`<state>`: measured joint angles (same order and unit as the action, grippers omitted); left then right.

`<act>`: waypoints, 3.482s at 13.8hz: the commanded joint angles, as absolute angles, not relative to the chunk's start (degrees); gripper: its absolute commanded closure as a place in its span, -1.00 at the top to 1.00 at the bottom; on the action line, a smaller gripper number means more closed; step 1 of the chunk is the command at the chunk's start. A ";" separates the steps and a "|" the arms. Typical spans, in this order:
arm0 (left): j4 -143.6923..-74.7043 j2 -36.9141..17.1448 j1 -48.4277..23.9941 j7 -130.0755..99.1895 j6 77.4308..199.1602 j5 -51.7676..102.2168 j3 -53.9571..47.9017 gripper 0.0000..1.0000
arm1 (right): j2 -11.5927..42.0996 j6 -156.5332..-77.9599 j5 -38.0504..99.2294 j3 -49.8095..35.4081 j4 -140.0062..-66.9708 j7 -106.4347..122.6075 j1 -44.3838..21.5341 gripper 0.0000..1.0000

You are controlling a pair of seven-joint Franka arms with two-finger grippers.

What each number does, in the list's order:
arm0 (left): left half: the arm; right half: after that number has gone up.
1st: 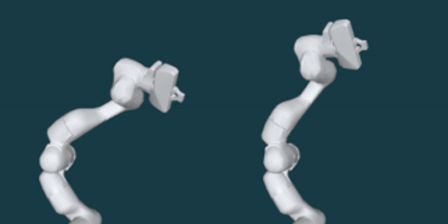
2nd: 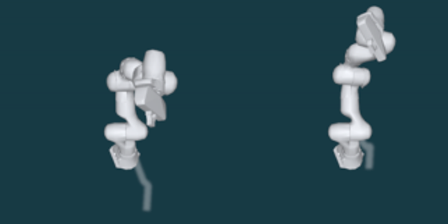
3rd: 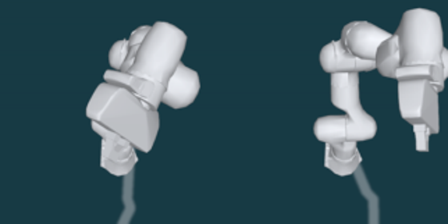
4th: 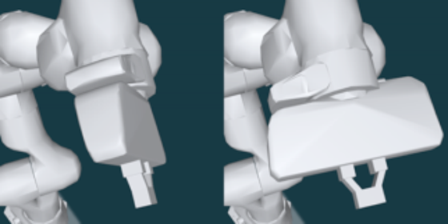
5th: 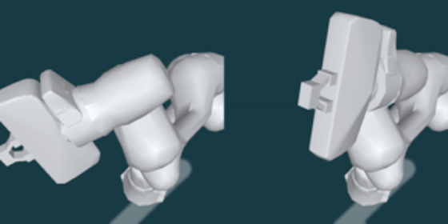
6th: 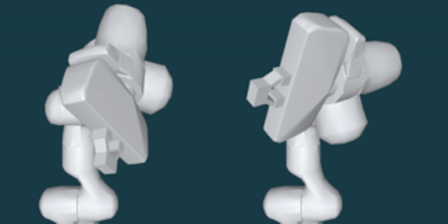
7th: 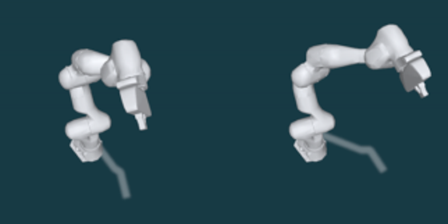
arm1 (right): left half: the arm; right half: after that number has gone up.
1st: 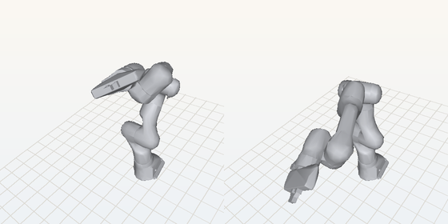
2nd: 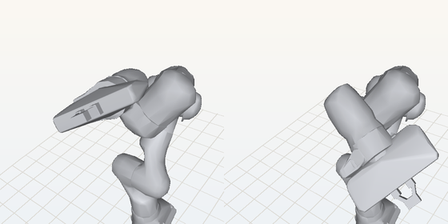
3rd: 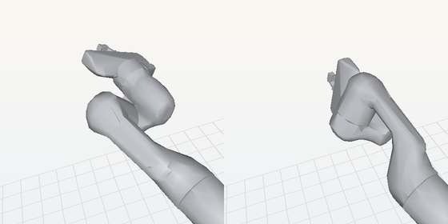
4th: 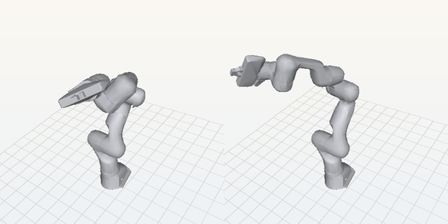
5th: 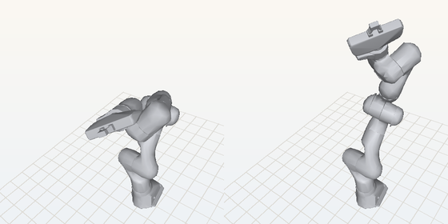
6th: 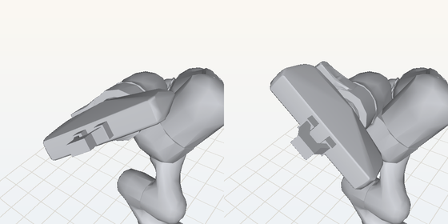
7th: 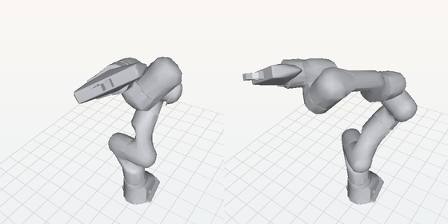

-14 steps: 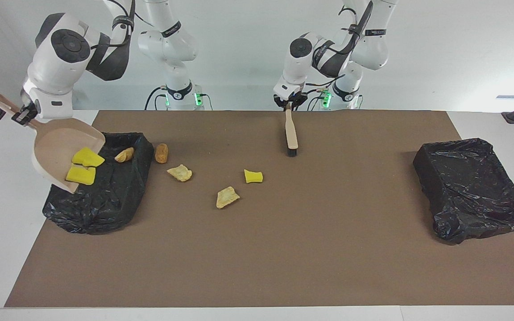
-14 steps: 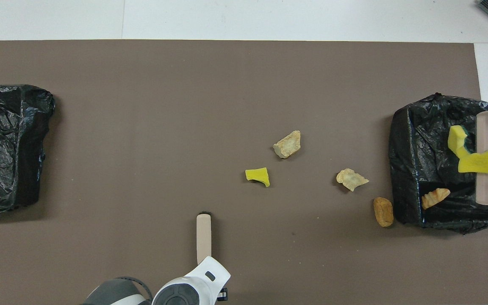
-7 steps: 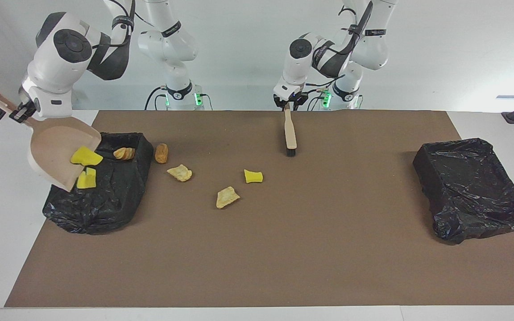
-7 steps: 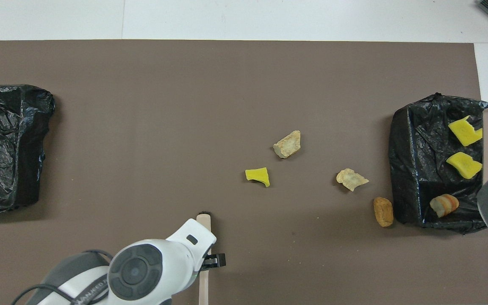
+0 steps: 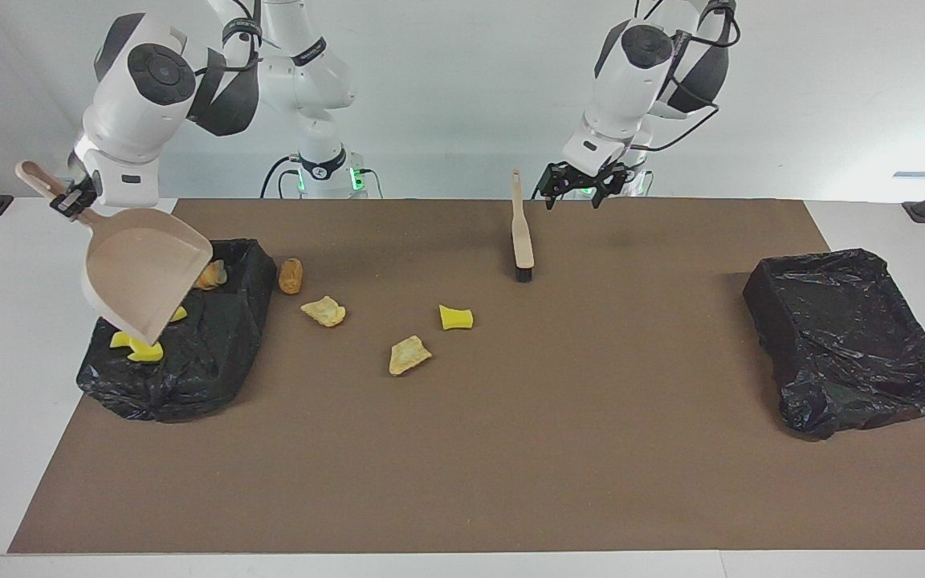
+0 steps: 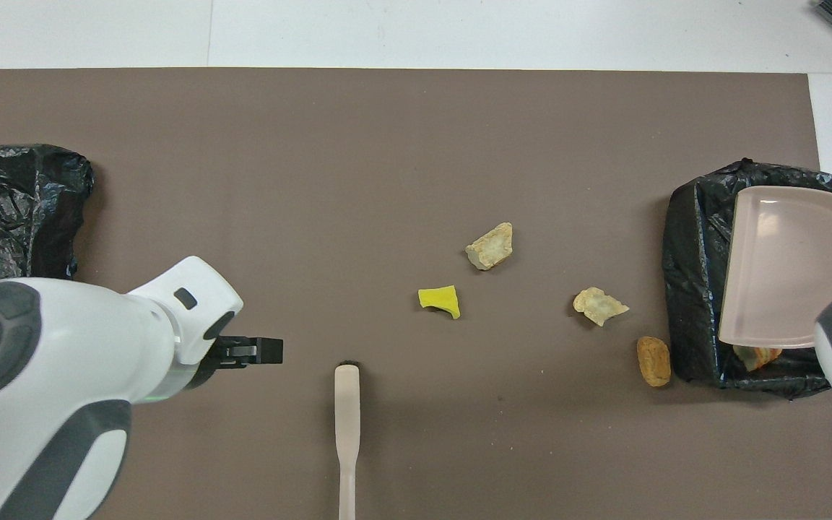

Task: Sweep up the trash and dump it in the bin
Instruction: 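Tilt the dustpan over the bin with the right gripper, then return the dustpan to the table center with the right gripper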

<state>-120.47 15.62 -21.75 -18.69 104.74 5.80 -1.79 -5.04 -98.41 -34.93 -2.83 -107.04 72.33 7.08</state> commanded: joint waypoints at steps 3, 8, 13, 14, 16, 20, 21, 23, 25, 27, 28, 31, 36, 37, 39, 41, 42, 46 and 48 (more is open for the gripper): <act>-107.44 11.09 -15.31 -5.74 95.12 -0.70 -2.29 1.00 | -5.97 -97.47 -17.96 -4.39 -107.13 65.70 6.77 -1.00; -97.75 5.72 -6.25 0.34 92.99 -0.09 -2.11 1.00 | -5.80 -96.15 -12.93 -5.01 -108.45 37.76 1.42 -1.00; -96.59 5.18 -3.60 7.91 93.26 -0.70 -2.11 1.00 | -0.81 -98.17 -2.83 -5.01 -107.93 8.31 -5.34 -1.00; -96.68 5.27 -3.52 7.91 93.08 -0.70 -2.11 1.00 | 0.34 -99.65 -1.07 -5.01 -107.76 4.26 -7.10 -1.00; -96.68 5.27 -3.08 7.91 93.69 -0.70 -1.93 1.00 | 2.89 -102.82 0.17 -5.01 -106.79 -4.88 -12.45 -1.00; -96.33 4.83 -3.25 7.82 95.45 -0.79 -1.93 1.00 | 9.65 -108.27 4.92 -5.01 -102.48 -19.21 -20.63 -1.00; -96.07 4.40 -2.99 7.91 95.01 -0.36 -2.02 1.00 | 11.93 -110.98 4.92 -5.10 -100.91 -22.99 -22.48 -1.00; -92.75 2.64 -3.08 7.82 92.48 -0.79 -1.93 1.00 | 18.77 -112.32 4.66 -5.01 -94.17 -28.89 -27.05 -1.00; -91.15 1.85 -3.08 7.65 88.78 -0.79 -1.93 1.00 | 26.50 -112.59 4.05 -4.83 -85.91 -37.13 -31.18 -1.00; -90.88 1.50 -2.99 7.65 88.68 -0.70 -1.93 1.00 | 34.33 -112.59 3.96 -4.48 -76.51 -42.17 -34.35 -1.00; -90.36 0.62 -2.99 7.56 88.59 -0.70 -1.85 1.00 | 36.45 -112.67 3.96 -4.40 -74.38 -42.27 -35.06 -1.00; -88.24 -0.35 -3.08 7.47 88.07 -0.79 -1.93 1.00 | 37.09 -116.01 1.24 -4.92 -75.84 -42.19 -35.77 -0.81; -88.86 0.35 -4.13 1.76 88.68 -2.37 -2.46 1.00 | 33.32 -115.31 1.13 -5.01 -78.30 -41.04 -35.07 1.00; -88.94 0.44 -4.13 1.76 88.51 -2.37 -2.46 1.00 | 32.79 -114.62 1.14 -5.01 -78.66 -41.22 -35.50 1.00; -90.43 1.66 -4.13 1.67 88.07 -2.29 -2.46 1.00 | 30.69 -112.59 1.49 -5.45 -81.02 -42.18 -37.26 1.00; -90.79 1.93 -4.13 1.93 88.42 -2.29 -2.46 1.00 | 26.39 -112.67 2.81 -6.15 -86.54 -43.67 -38.49 1.00; -90.79 1.85 -4.13 1.85 88.59 -2.29 -2.46 1.00 | 24.54 -112.94 2.81 -6.15 -89.10 -45.77 -39.37 1.00; -90.79 1.85 -4.04 1.85 88.59 -2.29 -2.46 1.00 | 19.70 -114.08 2.99 -6.15 -96.31 -53.51 -44.72 1.00; -90.79 1.85 -3.96 1.85 88.68 -2.29 -2.46 1.00 | 16.01 -115.74 3.68 -6.15 -102.62 -56.24 -47.36 1.00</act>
<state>-90.22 0.97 -3.77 2.58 89.21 -0.94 -2.47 21.43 -112.60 2.13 -6.31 -93.98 -53.75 -45.76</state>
